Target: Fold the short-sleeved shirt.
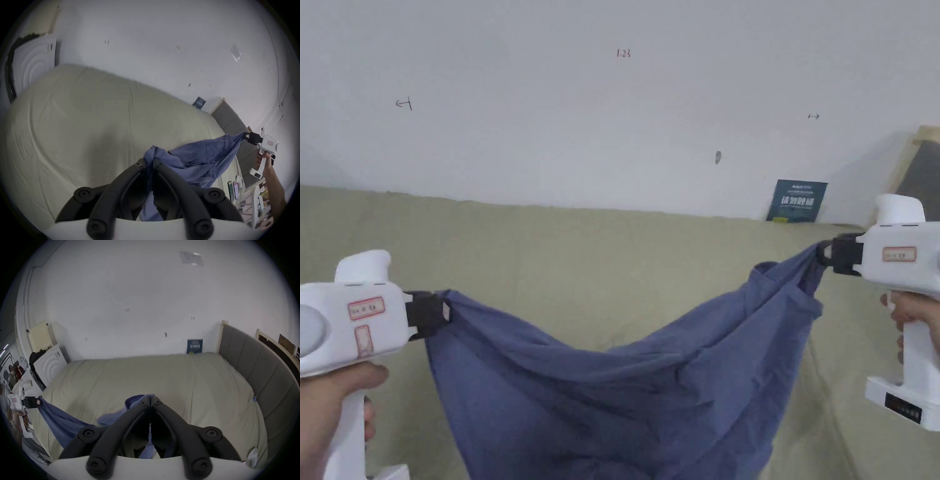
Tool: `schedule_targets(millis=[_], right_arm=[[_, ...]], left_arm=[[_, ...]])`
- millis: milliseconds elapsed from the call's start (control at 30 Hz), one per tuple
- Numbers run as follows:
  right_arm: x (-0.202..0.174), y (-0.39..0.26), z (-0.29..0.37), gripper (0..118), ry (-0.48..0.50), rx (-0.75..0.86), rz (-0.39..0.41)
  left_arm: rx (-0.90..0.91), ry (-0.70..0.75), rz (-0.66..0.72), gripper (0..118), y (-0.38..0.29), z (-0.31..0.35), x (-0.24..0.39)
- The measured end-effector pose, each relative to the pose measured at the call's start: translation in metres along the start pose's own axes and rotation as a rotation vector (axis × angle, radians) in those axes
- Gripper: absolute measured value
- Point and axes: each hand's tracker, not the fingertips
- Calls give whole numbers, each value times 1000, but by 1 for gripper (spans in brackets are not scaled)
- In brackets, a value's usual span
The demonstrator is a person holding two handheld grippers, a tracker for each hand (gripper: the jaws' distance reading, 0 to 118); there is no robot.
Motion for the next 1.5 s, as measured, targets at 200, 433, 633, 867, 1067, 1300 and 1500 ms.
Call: schedule_targets(millis=[200, 433, 633, 867, 1067, 1300, 1500], right_arm=[[-26, 71, 61, 1, -19, 134, 41], [-48, 173, 117, 1, -92, 270, 75], [-61, 218, 132, 1, -121, 323, 67], [-65, 202, 92, 1, -99, 309, 68], [-51, 132, 25, 1, -85, 224, 1], [-35, 38, -37, 1, -90, 87, -21], [-17, -11, -14, 1, -78, 59, -63]], left_arm=[[178, 14, 35, 6, 71, 48, -1], [349, 57, 40, 6, 184, 101, 14], [419, 106, -14, 6, 241, 110, 27], [413, 111, 7, 6, 233, 65, 11], [285, 147, 32, 6, 173, -10, -20], [162, 203, 34, 6, 83, -60, -28], [126, 180, -6, 6, 32, -40, -26]])
